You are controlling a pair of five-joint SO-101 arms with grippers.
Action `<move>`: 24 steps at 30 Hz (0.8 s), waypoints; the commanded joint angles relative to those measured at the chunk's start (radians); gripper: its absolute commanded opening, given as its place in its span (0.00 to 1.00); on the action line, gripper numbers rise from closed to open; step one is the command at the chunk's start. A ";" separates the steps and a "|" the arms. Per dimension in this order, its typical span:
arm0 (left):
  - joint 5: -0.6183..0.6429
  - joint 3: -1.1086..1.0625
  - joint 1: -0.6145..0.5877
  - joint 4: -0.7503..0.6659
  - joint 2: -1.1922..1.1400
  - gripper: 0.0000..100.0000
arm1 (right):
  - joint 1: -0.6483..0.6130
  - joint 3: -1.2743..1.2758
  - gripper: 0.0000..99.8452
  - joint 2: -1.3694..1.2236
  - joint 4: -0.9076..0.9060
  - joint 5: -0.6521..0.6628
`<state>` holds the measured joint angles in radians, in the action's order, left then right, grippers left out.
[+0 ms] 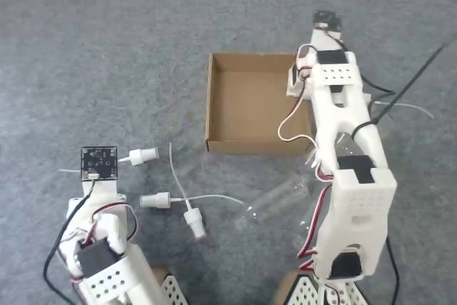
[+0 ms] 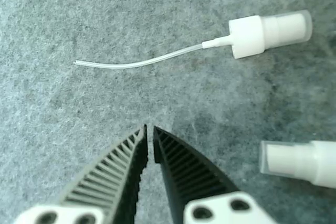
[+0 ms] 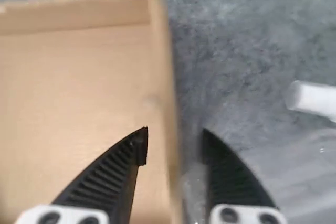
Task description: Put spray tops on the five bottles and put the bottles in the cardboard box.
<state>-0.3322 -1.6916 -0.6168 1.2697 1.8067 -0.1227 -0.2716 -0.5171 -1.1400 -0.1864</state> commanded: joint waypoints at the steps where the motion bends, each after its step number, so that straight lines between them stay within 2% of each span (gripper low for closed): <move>1: -0.002 0.007 -0.002 0.008 0.015 0.01 | -0.036 -0.066 0.21 0.027 -0.038 0.031; 8: -0.002 0.007 -0.002 0.002 0.015 0.01 | -0.041 -0.163 0.21 0.071 -0.171 0.034; 14: -0.011 0.007 -0.006 -0.002 0.015 0.01 | -0.019 -0.258 0.21 0.186 -0.389 0.195; 16: -0.049 0.007 -0.008 -0.002 0.015 0.01 | -0.012 -0.259 0.20 0.231 -0.452 0.265; 20: -0.212 0.007 -0.002 -0.040 0.015 0.01 | -0.016 -0.256 0.15 0.294 -0.549 0.342; 24: -0.230 0.041 -0.003 -0.180 0.017 0.01 | -0.021 -0.255 0.12 0.325 -0.610 0.397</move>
<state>-0.5363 -1.6916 -0.6214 1.2144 1.8067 -0.1442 -0.4695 -0.2961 -1.6863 0.1450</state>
